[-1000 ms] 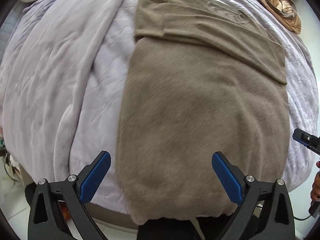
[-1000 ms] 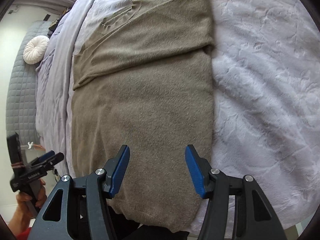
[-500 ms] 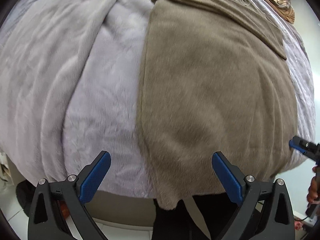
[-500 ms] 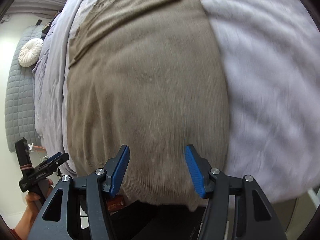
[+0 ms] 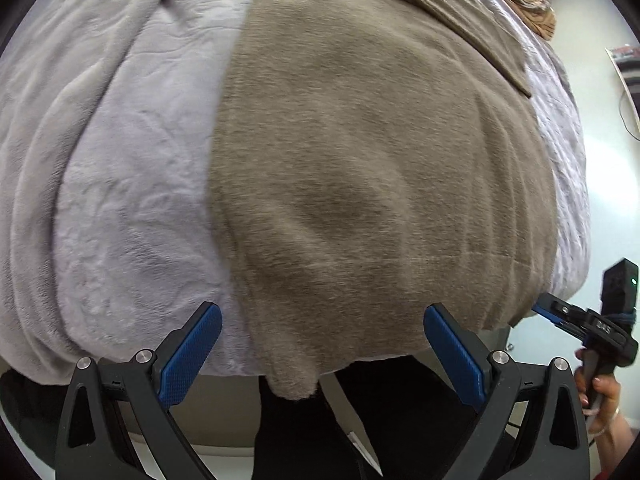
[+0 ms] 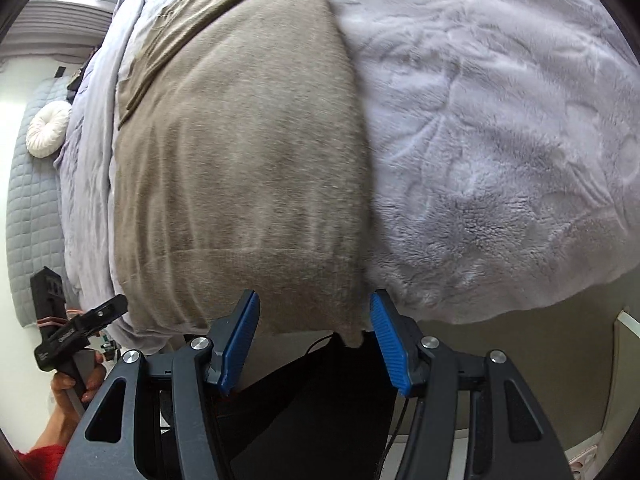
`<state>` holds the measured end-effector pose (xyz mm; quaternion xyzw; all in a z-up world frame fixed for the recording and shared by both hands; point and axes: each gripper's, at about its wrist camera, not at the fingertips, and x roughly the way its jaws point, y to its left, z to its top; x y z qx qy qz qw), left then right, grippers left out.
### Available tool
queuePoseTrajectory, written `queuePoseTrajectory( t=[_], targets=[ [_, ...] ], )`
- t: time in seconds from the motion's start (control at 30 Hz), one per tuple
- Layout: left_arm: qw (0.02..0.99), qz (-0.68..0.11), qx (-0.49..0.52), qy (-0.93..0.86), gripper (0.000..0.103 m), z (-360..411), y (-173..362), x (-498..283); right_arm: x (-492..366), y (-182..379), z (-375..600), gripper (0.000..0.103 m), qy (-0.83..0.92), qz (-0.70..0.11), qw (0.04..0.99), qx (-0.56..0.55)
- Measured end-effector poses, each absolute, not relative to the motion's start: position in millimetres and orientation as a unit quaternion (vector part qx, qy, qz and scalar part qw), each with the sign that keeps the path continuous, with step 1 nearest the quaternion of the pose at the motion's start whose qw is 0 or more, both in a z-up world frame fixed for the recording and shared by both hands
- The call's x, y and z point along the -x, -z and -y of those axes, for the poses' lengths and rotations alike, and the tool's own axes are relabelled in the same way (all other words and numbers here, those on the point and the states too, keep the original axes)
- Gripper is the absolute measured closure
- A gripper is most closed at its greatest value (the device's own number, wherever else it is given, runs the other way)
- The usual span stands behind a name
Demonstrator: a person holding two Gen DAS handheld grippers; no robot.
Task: Fold small clothes
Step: 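Lift the hem with both grippers, fold it toward the collar, release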
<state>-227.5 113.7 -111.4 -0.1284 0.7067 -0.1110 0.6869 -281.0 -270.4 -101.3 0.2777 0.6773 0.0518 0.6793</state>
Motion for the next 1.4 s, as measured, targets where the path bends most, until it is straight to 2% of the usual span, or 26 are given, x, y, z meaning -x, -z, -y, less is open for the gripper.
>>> queuePoseTrajectory(
  t=[0.07, 0.13, 0.17, 0.2, 0.23, 0.27, 0.43, 0.6, 0.8, 1.0, 1.07, 1.1, 1.13, 1.17, 1.2, 1.23, 1.3, 1.4],
  targets=[
    [0.687, -0.706, 0.130, 0.115, 0.008, -103.0, 112.5, 225.7, 278.8, 109.4, 270.4, 0.041, -0.059, -0.676, 0.676, -0.289],
    [0.681, -0.711, 0.129, 0.117, 0.043, -98.5, 112.9, 222.3, 278.0, 115.1, 270.7, 0.041, -0.063, -0.674, 0.673, -0.297],
    [0.679, -0.714, 0.125, 0.115, 0.056, -93.8, 112.0, 223.1, 276.5, 118.2, 270.2, 0.042, -0.067, -0.675, 0.669, -0.305],
    [0.676, -0.717, 0.123, 0.118, 0.086, -93.2, 113.8, 222.7, 276.5, 119.7, 270.1, 0.052, -0.075, -0.674, 0.662, -0.317],
    [0.672, -0.718, 0.130, 0.124, 0.093, -93.6, 114.1, 222.5, 276.5, 119.5, 269.4, 0.084, -0.082, -0.674, 0.658, -0.326],
    [0.673, -0.714, 0.141, 0.128, 0.093, -94.9, 111.8, 223.1, 276.1, 118.2, 267.8, 0.094, -0.091, -0.674, 0.655, -0.329],
    [0.694, -0.670, 0.204, 0.165, 0.093, -106.6, 72.5, 211.8, 269.0, 93.8, 273.1, 0.094, -0.146, -0.630, 0.651, -0.397],
    [0.726, -0.623, 0.238, 0.166, 0.093, -112.4, 43.2, 163.9, 226.3, 67.7, 284.9, 0.094, -0.172, -0.569, 0.661, -0.458],
    [0.764, -0.600, 0.213, 0.107, 0.092, -106.9, 38.4, 91.5, 141.8, 63.6, 296.2, 0.094, -0.157, -0.535, 0.676, -0.482],
    [0.780, -0.610, 0.133, 0.048, 0.092, -110.7, 32.1, 54.8, 89.4, 79.2, 299.9, 0.091, -0.109, -0.561, 0.672, -0.471],
    [0.782, -0.611, 0.115, 0.043, 0.063, -113.7, 28.2, 53.6, 81.9, 80.2, 304.0, 0.090, -0.102, -0.569, 0.670, -0.465],
    [0.788, -0.606, 0.107, 0.035, 0.026, -114.0, 24.8, 53.2, 79.3, 79.3, 311.2, 0.090, -0.101, -0.570, 0.670, -0.464],
    [0.797, -0.595, 0.100, 0.029, 0.018, -116.9, 20.2, 56.5, 75.2, 78.0, 316.4, 0.090, -0.100, -0.572, 0.671, -0.461],
    [0.805, -0.585, 0.092, 0.027, 0.018, -116.6, 15.7, 57.8, 72.0, 76.3, 318.9, 0.089, -0.099, -0.577, 0.673, -0.452],
    [0.804, -0.588, 0.081, 0.032, 0.018, -114.0, 14.6, 58.1, 69.3, 75.7, 321.6, 0.082, -0.098, -0.583, 0.677, -0.439],
    [0.798, -0.598, 0.069, 0.033, 0.018, -110.5, 15.8, 58.5, 66.7, 74.4, 322.3, 0.068, -0.098, -0.589, 0.681, -0.425],
    [0.790, -0.611, 0.052, 0.030, 0.018, -104.5, 21.6, 58.2, 61.6, 69.7, 322.7, 0.051, -0.099, -0.603, 0.691, -0.385],
    [0.775, -0.629, 0.028, 0.043, 0.018, -91.1, 34.6, 54.3, 57.1, 68.1, 319.2, 0.050, -0.110, -0.621, 0.700, -0.336]
  ],
)
